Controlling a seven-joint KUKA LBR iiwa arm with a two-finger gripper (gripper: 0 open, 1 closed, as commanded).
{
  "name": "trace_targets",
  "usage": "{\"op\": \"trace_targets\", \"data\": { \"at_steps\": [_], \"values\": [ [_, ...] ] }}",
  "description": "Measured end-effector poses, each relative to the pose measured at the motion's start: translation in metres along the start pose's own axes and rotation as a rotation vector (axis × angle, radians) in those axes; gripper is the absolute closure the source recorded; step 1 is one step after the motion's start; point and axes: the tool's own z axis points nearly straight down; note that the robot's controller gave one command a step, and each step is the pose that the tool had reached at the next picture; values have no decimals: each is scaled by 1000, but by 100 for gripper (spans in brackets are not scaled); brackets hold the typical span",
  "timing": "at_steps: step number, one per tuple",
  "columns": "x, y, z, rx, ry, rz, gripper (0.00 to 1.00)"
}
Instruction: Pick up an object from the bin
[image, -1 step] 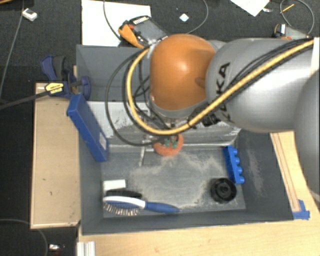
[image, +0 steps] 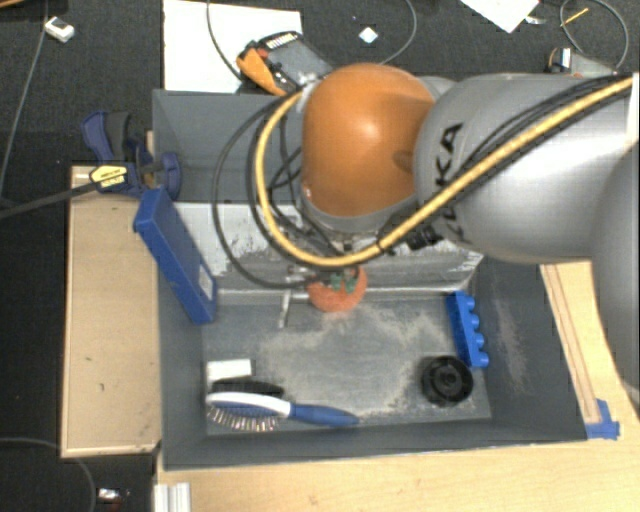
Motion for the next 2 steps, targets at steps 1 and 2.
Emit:
{"op": "trace_targets", "data": {
  "at_steps": [1, 2],
  "values": [
    [53, 38, 126, -1, -3, -147, 0],
    [92, 40, 84, -4, -15, -61, 0]
  ]
}}
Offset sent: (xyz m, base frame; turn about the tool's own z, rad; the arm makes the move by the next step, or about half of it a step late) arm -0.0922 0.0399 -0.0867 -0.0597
